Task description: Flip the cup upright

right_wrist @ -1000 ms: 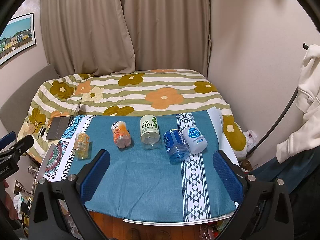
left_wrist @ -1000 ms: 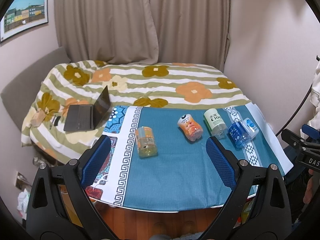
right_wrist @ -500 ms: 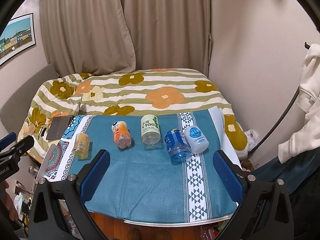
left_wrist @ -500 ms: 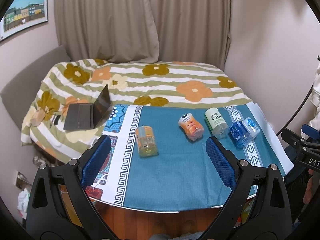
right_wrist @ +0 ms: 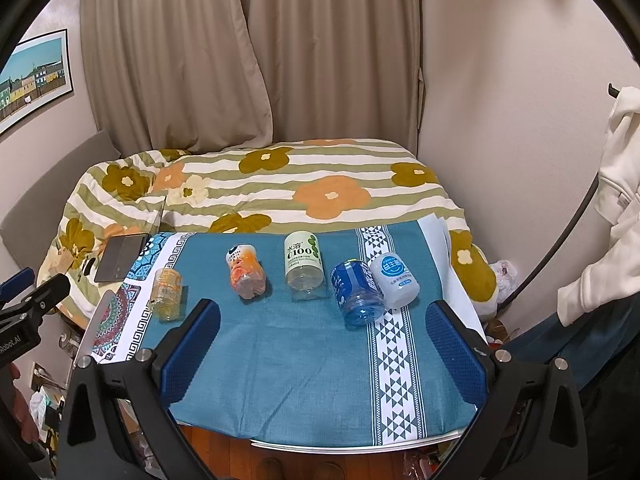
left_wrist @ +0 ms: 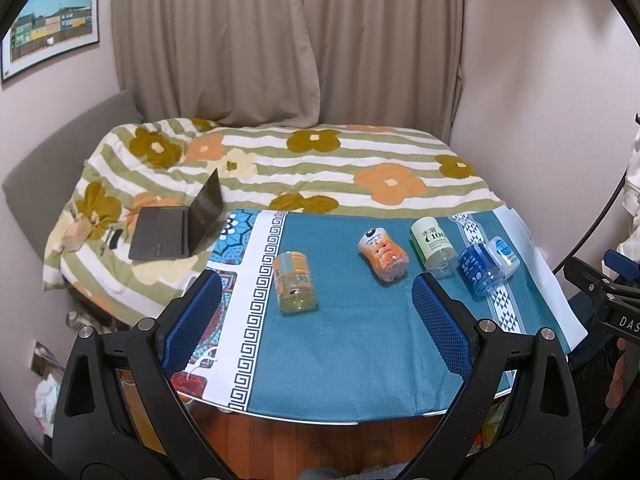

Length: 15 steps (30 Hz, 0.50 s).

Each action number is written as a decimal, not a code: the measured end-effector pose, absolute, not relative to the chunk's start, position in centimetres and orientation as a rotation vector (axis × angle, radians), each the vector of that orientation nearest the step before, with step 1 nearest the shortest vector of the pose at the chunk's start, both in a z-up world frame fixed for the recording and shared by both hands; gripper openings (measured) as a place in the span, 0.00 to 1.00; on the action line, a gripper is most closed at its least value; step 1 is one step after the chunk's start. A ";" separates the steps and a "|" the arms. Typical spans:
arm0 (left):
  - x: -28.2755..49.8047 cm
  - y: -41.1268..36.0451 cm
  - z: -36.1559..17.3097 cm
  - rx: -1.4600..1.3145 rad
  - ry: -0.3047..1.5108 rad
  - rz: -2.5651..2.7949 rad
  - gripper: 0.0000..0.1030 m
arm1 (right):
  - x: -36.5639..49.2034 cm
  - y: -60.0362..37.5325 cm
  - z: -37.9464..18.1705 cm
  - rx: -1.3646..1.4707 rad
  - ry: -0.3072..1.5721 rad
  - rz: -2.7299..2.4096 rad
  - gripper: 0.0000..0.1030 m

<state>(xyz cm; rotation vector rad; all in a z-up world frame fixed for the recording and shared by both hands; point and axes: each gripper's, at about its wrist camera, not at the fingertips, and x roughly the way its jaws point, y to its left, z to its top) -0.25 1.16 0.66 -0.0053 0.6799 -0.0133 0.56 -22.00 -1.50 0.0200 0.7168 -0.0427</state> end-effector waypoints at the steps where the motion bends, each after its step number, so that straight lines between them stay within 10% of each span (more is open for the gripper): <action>1: -0.2 1.2 0.7 -0.006 0.680 -0.014 0.98 | 0.6 -22.0 -1.5 0.021 0.717 -0.042 1.00; 15: 1.3 -0.7 1.6 -0.043 0.716 -0.005 0.98 | 1.7 -22.2 -0.5 0.010 0.740 -0.002 1.00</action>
